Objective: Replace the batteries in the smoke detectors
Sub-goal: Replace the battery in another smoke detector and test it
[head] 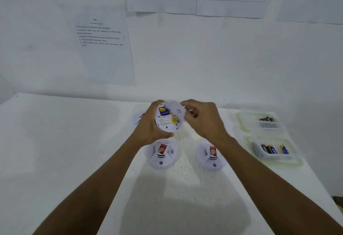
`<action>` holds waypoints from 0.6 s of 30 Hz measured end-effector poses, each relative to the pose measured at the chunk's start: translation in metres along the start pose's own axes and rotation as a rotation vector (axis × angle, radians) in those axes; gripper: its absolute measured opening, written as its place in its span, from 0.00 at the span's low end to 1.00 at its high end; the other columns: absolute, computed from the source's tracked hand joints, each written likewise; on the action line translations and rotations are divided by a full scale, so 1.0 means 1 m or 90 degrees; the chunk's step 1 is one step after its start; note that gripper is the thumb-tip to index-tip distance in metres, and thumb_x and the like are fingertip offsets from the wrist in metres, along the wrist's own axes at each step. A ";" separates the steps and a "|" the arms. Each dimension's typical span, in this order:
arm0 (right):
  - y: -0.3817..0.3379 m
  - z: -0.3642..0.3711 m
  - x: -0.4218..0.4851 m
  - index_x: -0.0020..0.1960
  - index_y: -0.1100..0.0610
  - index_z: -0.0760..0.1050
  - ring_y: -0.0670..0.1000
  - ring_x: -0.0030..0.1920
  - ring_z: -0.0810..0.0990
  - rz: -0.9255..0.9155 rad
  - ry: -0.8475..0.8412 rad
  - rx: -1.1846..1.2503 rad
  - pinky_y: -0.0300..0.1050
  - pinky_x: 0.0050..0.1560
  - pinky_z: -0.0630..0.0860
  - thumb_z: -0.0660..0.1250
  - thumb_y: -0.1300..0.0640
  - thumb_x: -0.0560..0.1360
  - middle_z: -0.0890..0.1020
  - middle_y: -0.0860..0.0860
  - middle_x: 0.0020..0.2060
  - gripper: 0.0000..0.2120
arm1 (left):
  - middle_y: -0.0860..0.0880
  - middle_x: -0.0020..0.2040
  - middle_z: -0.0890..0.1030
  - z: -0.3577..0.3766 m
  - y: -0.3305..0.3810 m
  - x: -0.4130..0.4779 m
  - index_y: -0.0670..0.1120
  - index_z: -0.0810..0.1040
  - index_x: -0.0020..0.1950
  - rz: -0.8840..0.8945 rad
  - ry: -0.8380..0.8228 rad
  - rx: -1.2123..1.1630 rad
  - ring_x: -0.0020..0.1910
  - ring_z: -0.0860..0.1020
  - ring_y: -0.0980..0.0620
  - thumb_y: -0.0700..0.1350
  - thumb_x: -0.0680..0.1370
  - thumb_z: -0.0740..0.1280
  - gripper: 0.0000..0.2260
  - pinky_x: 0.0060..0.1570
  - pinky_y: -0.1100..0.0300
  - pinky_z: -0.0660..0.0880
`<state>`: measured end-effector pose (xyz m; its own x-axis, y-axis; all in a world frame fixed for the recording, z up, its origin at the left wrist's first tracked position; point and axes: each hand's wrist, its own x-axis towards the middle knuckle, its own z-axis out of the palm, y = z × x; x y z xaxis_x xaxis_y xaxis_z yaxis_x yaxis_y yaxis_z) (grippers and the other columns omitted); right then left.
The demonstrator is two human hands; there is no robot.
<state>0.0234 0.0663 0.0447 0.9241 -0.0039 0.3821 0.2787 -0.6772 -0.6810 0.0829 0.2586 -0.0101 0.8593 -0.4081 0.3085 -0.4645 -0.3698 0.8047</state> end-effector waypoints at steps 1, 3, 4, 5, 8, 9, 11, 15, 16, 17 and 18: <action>0.007 -0.004 0.006 0.54 0.53 0.84 0.45 0.37 0.84 0.007 0.012 0.017 0.43 0.41 0.81 0.69 0.61 0.74 0.87 0.49 0.42 0.11 | 0.55 0.53 0.78 -0.005 -0.005 -0.002 0.49 0.71 0.62 -0.012 0.010 0.006 0.51 0.78 0.60 0.46 0.60 0.82 0.34 0.48 0.66 0.75; 0.026 -0.007 0.019 0.52 0.54 0.84 0.45 0.36 0.83 0.018 0.003 0.006 0.42 0.42 0.79 0.67 0.65 0.74 0.86 0.50 0.41 0.12 | 0.55 0.57 0.78 -0.017 -0.013 -0.008 0.50 0.68 0.66 -0.038 0.027 -0.001 0.56 0.78 0.58 0.45 0.59 0.83 0.40 0.53 0.60 0.78; 0.037 -0.006 0.025 0.52 0.54 0.84 0.46 0.37 0.83 0.032 -0.028 -0.014 0.42 0.43 0.79 0.66 0.67 0.75 0.86 0.51 0.42 0.13 | 0.54 0.59 0.77 -0.023 -0.017 -0.011 0.51 0.67 0.67 -0.041 0.032 -0.004 0.59 0.77 0.57 0.44 0.58 0.83 0.42 0.56 0.58 0.78; 0.047 -0.003 0.031 0.53 0.54 0.84 0.49 0.39 0.84 0.049 -0.071 -0.037 0.44 0.45 0.79 0.64 0.67 0.75 0.86 0.51 0.44 0.14 | 0.54 0.60 0.77 -0.028 -0.020 -0.014 0.52 0.66 0.68 -0.043 0.035 -0.002 0.60 0.77 0.56 0.45 0.58 0.83 0.43 0.57 0.56 0.78; 0.071 0.016 0.043 0.53 0.54 0.84 0.56 0.43 0.84 0.063 -0.167 -0.137 0.50 0.49 0.80 0.61 0.67 0.76 0.85 0.53 0.51 0.16 | 0.54 0.61 0.76 -0.036 -0.020 -0.020 0.52 0.66 0.68 -0.046 0.025 0.002 0.61 0.76 0.54 0.47 0.57 0.82 0.43 0.59 0.52 0.77; 0.075 0.023 0.047 0.53 0.53 0.84 0.56 0.45 0.84 0.058 -0.182 -0.173 0.51 0.49 0.79 0.61 0.66 0.76 0.85 0.53 0.51 0.16 | 0.54 0.61 0.76 -0.036 -0.021 -0.020 0.52 0.66 0.68 -0.050 0.024 0.000 0.62 0.76 0.54 0.48 0.56 0.82 0.44 0.60 0.51 0.77; 0.081 0.034 0.052 0.54 0.50 0.84 0.55 0.50 0.83 0.047 -0.207 -0.271 0.49 0.52 0.77 0.59 0.65 0.77 0.85 0.51 0.52 0.18 | 0.53 0.62 0.76 -0.037 -0.022 -0.021 0.51 0.66 0.69 -0.049 0.024 -0.003 0.62 0.75 0.53 0.50 0.56 0.82 0.45 0.60 0.50 0.76; 0.088 0.044 0.055 0.61 0.45 0.79 0.51 0.60 0.76 0.039 -0.227 -0.412 0.49 0.58 0.66 0.60 0.59 0.80 0.82 0.45 0.58 0.16 | 0.54 0.62 0.76 -0.039 -0.023 -0.020 0.50 0.66 0.69 -0.042 0.025 -0.003 0.62 0.75 0.55 0.49 0.57 0.82 0.44 0.61 0.52 0.76; 0.088 0.045 0.055 0.63 0.45 0.78 0.51 0.62 0.75 0.038 -0.234 -0.401 0.50 0.60 0.65 0.62 0.55 0.80 0.82 0.45 0.59 0.14 | 0.55 0.62 0.76 -0.039 -0.023 -0.020 0.50 0.66 0.69 -0.039 0.025 -0.003 0.62 0.75 0.56 0.49 0.57 0.82 0.44 0.61 0.55 0.76; 0.088 0.046 0.055 0.64 0.46 0.77 0.51 0.64 0.74 0.027 -0.253 -0.392 0.50 0.62 0.64 0.64 0.51 0.79 0.81 0.46 0.61 0.14 | 0.55 0.62 0.75 -0.039 -0.022 -0.020 0.51 0.66 0.68 -0.038 0.025 -0.004 0.62 0.75 0.56 0.49 0.57 0.82 0.43 0.61 0.56 0.76; 0.087 0.048 0.054 0.65 0.46 0.77 0.50 0.64 0.74 0.006 -0.287 -0.393 0.51 0.63 0.63 0.66 0.47 0.78 0.80 0.46 0.62 0.16 | 0.55 0.62 0.75 -0.038 -0.022 -0.019 0.51 0.66 0.68 -0.037 0.025 -0.006 0.62 0.75 0.56 0.49 0.58 0.82 0.43 0.61 0.58 0.76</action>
<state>0.1100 0.0419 -0.0240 0.9798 0.1998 -0.0035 0.1967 -0.9673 -0.1599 0.0847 0.3066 -0.0142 0.8924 -0.3533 0.2808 -0.4120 -0.3840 0.8263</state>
